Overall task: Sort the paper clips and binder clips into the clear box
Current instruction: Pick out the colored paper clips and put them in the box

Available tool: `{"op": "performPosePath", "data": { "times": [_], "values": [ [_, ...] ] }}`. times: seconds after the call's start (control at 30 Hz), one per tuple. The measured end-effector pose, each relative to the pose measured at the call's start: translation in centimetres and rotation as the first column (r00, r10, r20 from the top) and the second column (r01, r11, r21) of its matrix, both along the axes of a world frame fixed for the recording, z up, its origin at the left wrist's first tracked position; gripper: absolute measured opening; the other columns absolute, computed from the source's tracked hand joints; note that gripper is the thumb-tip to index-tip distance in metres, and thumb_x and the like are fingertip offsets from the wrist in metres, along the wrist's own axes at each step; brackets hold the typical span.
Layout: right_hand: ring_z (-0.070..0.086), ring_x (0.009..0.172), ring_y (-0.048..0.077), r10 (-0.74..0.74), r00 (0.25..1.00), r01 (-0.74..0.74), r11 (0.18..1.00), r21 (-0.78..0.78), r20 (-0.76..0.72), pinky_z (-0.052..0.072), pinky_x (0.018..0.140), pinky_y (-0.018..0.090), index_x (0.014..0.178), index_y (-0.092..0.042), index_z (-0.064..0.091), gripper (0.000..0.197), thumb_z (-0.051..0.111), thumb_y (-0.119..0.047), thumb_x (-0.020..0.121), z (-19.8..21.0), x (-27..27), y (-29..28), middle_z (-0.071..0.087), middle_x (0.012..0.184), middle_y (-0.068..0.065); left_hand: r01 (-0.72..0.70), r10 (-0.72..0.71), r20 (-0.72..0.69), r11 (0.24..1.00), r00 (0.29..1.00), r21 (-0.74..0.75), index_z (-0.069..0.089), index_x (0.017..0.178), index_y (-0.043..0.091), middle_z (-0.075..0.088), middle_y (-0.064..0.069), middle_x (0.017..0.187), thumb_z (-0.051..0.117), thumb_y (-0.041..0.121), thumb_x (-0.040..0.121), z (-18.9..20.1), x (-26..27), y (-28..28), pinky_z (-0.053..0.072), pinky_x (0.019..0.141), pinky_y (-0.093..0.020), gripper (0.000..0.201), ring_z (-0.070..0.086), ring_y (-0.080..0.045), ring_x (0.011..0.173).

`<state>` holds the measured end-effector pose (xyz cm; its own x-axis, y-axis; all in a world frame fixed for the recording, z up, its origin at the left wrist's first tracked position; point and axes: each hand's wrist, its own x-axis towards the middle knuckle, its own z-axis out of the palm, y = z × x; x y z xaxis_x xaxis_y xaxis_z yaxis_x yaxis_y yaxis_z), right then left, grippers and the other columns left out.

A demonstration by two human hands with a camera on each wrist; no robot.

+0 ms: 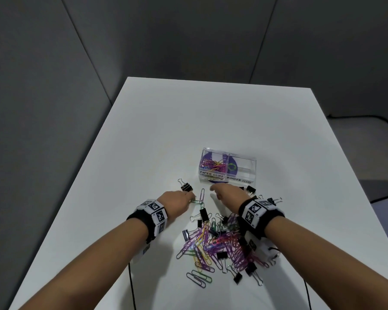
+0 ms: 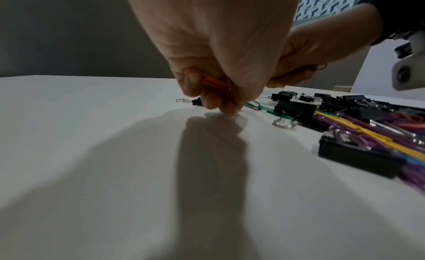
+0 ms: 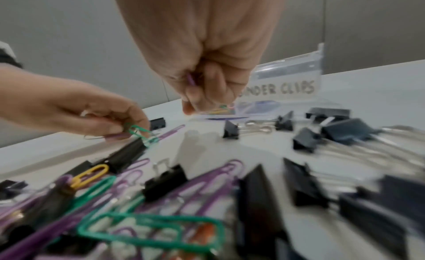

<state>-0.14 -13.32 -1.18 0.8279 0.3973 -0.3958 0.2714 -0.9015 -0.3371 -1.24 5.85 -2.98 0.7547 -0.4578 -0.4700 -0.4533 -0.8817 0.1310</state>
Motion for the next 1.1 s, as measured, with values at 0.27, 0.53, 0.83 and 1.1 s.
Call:
{"op": "performPosePath", "data": {
  "times": [0.27, 0.53, 0.83, 1.1],
  "values": [
    [0.061, 0.095, 0.033, 0.28, 0.959, -0.263, 0.942, -0.207, 0.053, 0.039, 0.066, 0.037, 0.128, -0.016, 0.043, 0.037, 0.038, -0.005, 0.094, -1.1, -0.1, 2.8, 0.058, 0.114, 0.013, -0.099, 0.097, -0.035, 0.993, 0.995, -0.065, 0.052, 0.118, 0.007, 0.054, -0.012, 0.124, 0.035, 0.018, 0.099, 0.5, -0.2, -0.3, 0.044, 0.085, -0.038, 0.027, 0.057, -0.031, 0.107],
    [0.06, 0.102, 0.031, 0.095, 0.994, -0.106, 0.97, -0.218, -0.063, 0.048, 0.082, 0.037, 0.109, -0.009, 0.054, 0.021, 0.051, -0.018, 0.091, -1.4, 1.1, 0.9, 0.064, 0.11, 0.013, -0.182, 0.182, -0.013, 0.977, 0.983, -0.114, 0.053, 0.114, 0.012, 0.057, -0.005, 0.12, 0.048, 0.037, 0.095, 0.1, -0.2, -2.3, 0.048, 0.088, -0.036, 0.031, 0.059, -0.025, 0.106],
    [0.042, 0.077, 0.022, -0.088, 0.978, 0.089, 0.996, -0.002, -0.191, 0.03, 0.067, 0.031, 0.077, -0.014, 0.034, 0.019, 0.042, -0.02, 0.093, -0.8, 0.1, -0.7, 0.041, 0.068, 0.001, -0.214, 0.207, -0.06, 0.964, 0.976, -0.158, 0.051, 0.11, 0.01, 0.059, -0.008, 0.114, 0.038, 0.023, 0.098, 0.3, 0.7, -2.8, 0.045, 0.085, -0.034, 0.022, 0.059, -0.027, 0.102],
    [0.054, 0.088, 0.027, -0.035, 0.984, 0.046, 0.997, 0.059, -0.172, 0.032, 0.07, 0.029, 0.124, -0.014, 0.046, 0.029, 0.035, -0.019, 0.097, 0.5, -0.6, -0.9, 0.062, 0.103, 0.017, -0.21, 0.203, -0.058, 0.963, 0.978, -0.171, 0.048, 0.128, 0.016, 0.058, -0.005, 0.129, 0.03, 0.024, 0.101, 1.0, 0.4, -1.8, 0.044, 0.095, -0.033, 0.034, 0.055, -0.024, 0.116]
  ]
}}
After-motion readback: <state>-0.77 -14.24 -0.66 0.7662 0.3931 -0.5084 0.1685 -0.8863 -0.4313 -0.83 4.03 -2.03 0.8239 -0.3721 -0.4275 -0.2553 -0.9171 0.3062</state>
